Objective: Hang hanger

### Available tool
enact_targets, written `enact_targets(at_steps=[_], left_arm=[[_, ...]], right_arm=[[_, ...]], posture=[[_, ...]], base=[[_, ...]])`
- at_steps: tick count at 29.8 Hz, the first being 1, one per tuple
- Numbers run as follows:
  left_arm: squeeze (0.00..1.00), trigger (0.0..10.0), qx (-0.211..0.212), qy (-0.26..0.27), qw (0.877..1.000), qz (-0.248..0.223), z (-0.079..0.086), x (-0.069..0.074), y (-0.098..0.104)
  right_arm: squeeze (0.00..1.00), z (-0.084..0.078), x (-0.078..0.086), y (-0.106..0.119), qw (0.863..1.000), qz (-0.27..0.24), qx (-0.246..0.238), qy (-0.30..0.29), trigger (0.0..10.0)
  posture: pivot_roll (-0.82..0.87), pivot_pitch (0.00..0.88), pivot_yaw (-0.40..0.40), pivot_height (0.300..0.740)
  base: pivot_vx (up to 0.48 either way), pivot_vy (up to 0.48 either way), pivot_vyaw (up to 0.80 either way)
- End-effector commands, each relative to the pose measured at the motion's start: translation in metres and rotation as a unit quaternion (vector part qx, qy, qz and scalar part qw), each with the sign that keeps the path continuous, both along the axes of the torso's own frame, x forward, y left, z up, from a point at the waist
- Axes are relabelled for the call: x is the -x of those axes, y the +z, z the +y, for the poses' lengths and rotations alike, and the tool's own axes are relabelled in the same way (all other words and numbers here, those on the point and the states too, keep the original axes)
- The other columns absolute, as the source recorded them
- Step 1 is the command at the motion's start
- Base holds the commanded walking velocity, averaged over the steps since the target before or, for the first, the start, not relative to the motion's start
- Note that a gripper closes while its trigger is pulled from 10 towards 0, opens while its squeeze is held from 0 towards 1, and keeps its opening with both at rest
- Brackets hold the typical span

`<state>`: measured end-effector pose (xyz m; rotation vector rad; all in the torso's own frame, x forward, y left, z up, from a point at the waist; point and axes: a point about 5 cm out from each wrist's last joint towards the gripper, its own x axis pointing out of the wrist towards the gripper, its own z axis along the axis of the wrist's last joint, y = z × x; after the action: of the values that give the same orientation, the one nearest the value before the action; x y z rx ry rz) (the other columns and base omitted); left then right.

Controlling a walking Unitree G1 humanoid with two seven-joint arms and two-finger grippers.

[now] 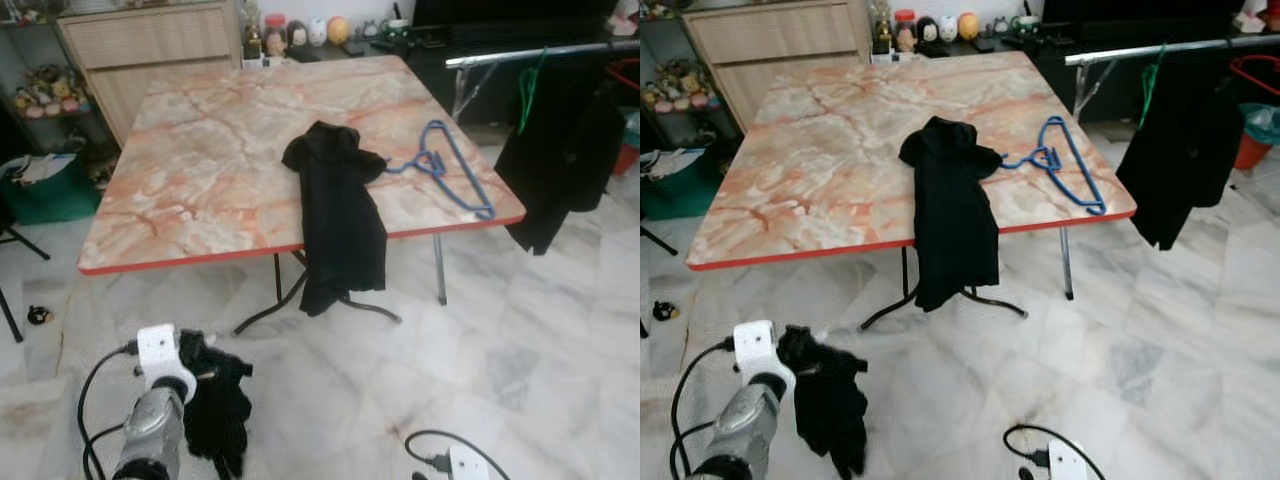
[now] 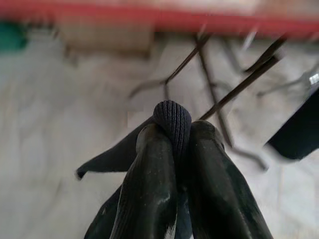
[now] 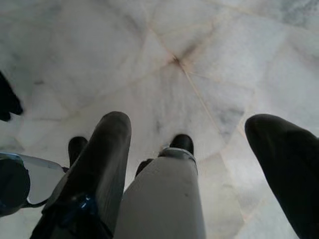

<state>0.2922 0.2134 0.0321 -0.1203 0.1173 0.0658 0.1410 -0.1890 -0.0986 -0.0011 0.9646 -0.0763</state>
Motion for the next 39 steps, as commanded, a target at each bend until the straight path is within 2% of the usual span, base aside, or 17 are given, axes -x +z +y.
enact_targets(at_steps=[1,5,7,9,10,11,13,14,16,21,25,39], left_arm=[[0.0,10.0,-0.011,-0.007,0.999,-0.041,-0.001,-0.005,0.014],[0.0,10.0,-0.01,-0.002,0.995,-0.101,-0.006,-0.012,0.038],[0.0,10.0,-0.009,-0.002,0.993,-0.116,-0.007,-0.013,0.045],[0.0,10.0,-0.013,-0.009,0.989,-0.145,-0.01,-0.008,0.059],[0.0,10.0,-0.013,-0.009,0.989,-0.145,-0.01,-0.008,0.059],[0.0,10.0,-0.018,-0.011,0.987,-0.162,-0.01,-0.003,0.068],[0.0,10.0,-0.026,-0.009,0.982,-0.186,-0.007,-0.002,0.084],[0.0,10.0,-0.027,-0.009,0.981,-0.191,-0.007,-0.002,0.087],[0.0,10.0,-0.02,-0.014,0.976,-0.215,-0.012,-0.014,0.103],[0.0,10.0,-0.011,-0.019,0.976,-0.217,-0.025,-0.027,0.109],[0.0,10.0,-0.018,-0.036,0.975,-0.219,-0.032,-0.026,0.116],[0.0,10.0,-0.009,-0.021,0.969,-0.247,-0.031,-0.033,0.135]], right_arm=[[0.0,0.0,0.001,0.0,1.0,0.0,0.001,-0.001,10.0],[0.0,-0.001,0.001,0.0,1.0,-0.002,0.002,-0.004,10.0],[0.0,-0.001,0.002,0.0,1.0,-0.002,0.003,-0.004,10.0],[0.0,-0.001,0.002,0.0,1.0,-0.001,0.004,-0.004,10.0],[0.0,-0.001,0.002,0.0,1.0,-0.001,0.004,-0.004,10.0],[0.0,-0.002,0.002,0.0,1.0,0.0,0.005,-0.004,10.0],[0.0,-0.002,0.002,0.0,1.0,0.0,0.005,-0.003,10.0],[0.0,-0.002,0.002,0.0,1.0,0.0,0.005,-0.003,10.0],[0.0,-0.002,0.002,0.0,1.0,-0.003,0.004,-0.001,10.0],[0.0,-0.001,0.002,0.0,1.0,-0.007,0.002,-0.006,10.0],[0.0,-0.001,0.002,0.0,1.0,-0.008,0.005,-0.017,10.0],[0.0,-0.003,0.003,0.0,0.999,-0.008,0.008,-0.033,10.0]], posture=[[0.02,0.023,0.054,0.74],[0.02,0.013,0.058,0.74],[0.01,0.01,0.057,0.74],[0.02,0.004,0.056,0.74],[0.02,0.004,0.056,0.74],[0.02,0.001,0.053,0.74],[0.03,0.0,0.05,0.74],[0.03,0.0,0.05,0.74],[0.04,0.0,0.046,0.74],[0.03,0.0,0.052,0.74],[0.02,0.0,0.053,0.74],[0.03,0.0,0.05,0.74]], base=[[0.0,0.0,0.0],[0.0,0.0,0.0],[0.0,0.0,0.0],[0.0,0.0,0.0],[0.0,0.0,0.0],[0.0,0.0,0.0],[0.0,0.0,0.0],[0.0,0.0,0.0],[0.0,0.0,0.0],[0.0,0.0,0.0],[0.0,0.0,0.0],[0.286,0.0,0.0]])
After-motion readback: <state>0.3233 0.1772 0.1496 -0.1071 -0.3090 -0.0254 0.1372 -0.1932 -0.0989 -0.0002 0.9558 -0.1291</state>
